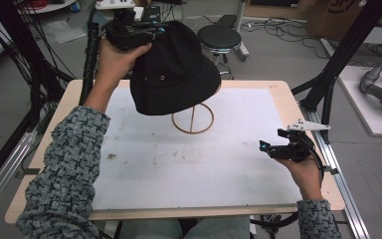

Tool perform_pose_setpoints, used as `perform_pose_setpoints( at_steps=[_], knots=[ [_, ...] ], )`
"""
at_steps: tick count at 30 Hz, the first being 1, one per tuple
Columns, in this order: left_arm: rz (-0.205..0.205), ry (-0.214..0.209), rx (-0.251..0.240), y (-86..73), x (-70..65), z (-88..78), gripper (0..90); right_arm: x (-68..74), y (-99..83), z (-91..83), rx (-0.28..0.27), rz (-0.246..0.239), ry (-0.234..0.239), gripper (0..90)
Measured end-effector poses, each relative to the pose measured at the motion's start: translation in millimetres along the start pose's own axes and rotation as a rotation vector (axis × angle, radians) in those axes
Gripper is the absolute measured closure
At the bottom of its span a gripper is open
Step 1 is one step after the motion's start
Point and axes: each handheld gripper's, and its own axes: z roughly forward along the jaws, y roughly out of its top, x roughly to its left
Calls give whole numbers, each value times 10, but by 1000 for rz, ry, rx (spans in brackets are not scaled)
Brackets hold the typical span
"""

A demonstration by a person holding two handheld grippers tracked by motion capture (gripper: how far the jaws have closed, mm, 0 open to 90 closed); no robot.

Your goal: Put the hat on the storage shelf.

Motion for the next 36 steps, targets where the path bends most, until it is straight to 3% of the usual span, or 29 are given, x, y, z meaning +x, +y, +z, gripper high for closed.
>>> perform_pose_setpoints(
  at_steps=[14,27,36],
  knots=[
    [-22,-40,59,-266,-44,396,855,2,-8,11,4,-3,2,115],
    [16,-42,138,-398,-122,635,850,-3,-16,24,1,-2,4,115],
    [12,-40,177,-469,-138,745,845,-2,-15,26,5,-1,6,115]
  ],
)
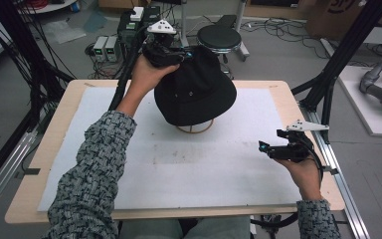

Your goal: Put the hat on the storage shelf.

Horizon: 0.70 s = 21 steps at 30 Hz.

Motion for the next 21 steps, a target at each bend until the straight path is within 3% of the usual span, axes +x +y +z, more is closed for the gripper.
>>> perform_pose_setpoints(
  at_steps=[21],
  knots=[
    [28,-48,89,-96,-92,202,793,-8,-1,-16,-8,14,5,115]
  ],
)
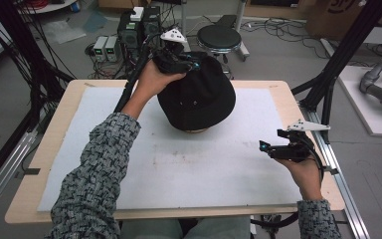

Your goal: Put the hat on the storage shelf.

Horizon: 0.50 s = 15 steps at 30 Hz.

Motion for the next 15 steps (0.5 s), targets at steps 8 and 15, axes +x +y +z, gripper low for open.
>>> perform_pose_setpoints(
  at_steps=[8,15],
  knots=[
    [-10,1,25,-23,3,41,759,0,2,5,0,-9,1,115],
    [-7,-6,40,-29,20,13,722,-7,3,4,-4,-8,4,115]
  ],
)
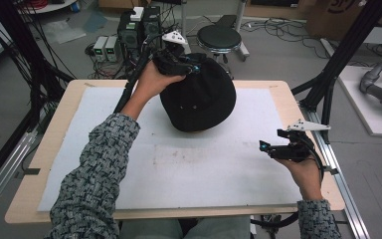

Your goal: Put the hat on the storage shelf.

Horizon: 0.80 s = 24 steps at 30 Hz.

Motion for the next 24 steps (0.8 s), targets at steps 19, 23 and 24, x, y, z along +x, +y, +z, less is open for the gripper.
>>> perform_pose_setpoints(
  at_steps=[19,23,24],
  knots=[
    [-17,-10,11,-12,20,-96,543,-4,21,31,0,4,4,115],
    [-37,7,12,-3,32,-202,516,-8,38,52,-2,-2,8,115],
    [-37,18,18,-2,34,-236,513,-10,41,60,-2,-4,9,115]
  ],
)
